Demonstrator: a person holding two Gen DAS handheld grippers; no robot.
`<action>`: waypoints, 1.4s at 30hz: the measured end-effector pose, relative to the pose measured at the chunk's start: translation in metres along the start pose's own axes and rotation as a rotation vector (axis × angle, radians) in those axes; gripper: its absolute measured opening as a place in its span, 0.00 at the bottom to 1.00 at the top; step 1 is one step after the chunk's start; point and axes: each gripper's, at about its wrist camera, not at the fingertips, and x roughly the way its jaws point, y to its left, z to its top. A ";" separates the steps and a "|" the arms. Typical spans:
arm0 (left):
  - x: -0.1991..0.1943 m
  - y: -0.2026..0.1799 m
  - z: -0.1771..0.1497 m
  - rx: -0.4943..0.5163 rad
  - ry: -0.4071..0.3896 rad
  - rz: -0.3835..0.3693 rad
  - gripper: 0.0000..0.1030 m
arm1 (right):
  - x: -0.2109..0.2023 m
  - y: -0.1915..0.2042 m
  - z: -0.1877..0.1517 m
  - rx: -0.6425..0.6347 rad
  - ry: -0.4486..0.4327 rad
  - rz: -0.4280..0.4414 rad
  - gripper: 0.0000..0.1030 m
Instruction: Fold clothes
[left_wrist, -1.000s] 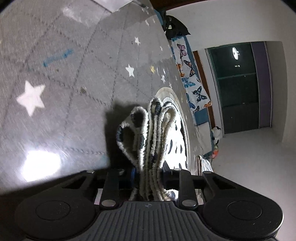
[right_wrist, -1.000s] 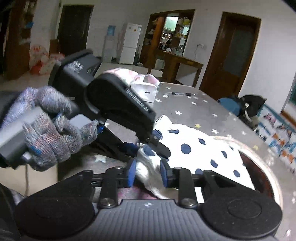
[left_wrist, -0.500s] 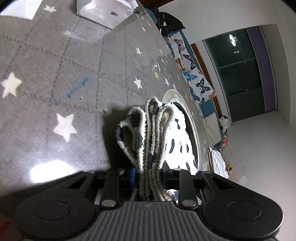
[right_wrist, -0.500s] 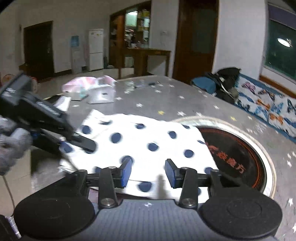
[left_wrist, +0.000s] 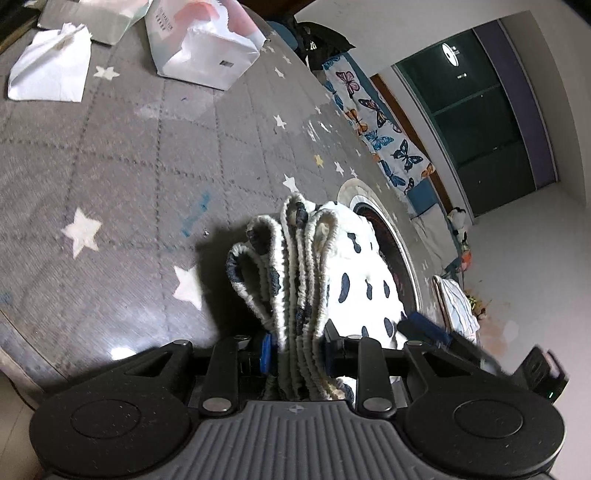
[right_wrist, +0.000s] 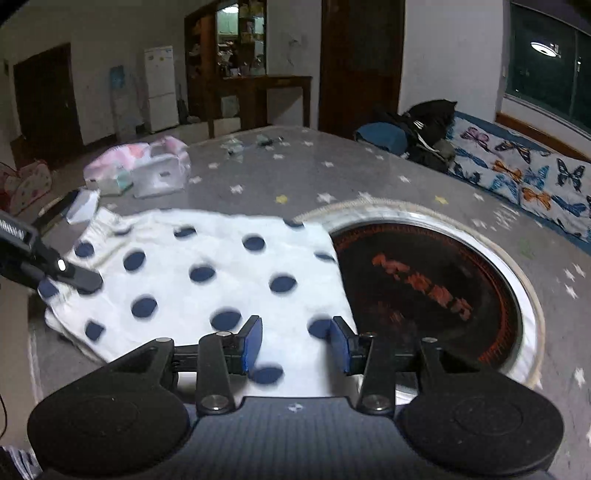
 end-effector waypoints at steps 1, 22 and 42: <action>0.000 0.000 0.001 0.003 0.003 0.000 0.28 | 0.003 0.002 0.005 0.002 -0.004 0.013 0.40; -0.010 0.016 0.004 0.054 0.026 -0.009 0.30 | 0.076 0.005 0.062 0.045 0.029 0.062 0.49; -0.009 0.009 0.004 0.084 0.021 0.028 0.30 | -0.037 0.002 -0.029 -0.014 0.069 0.043 0.44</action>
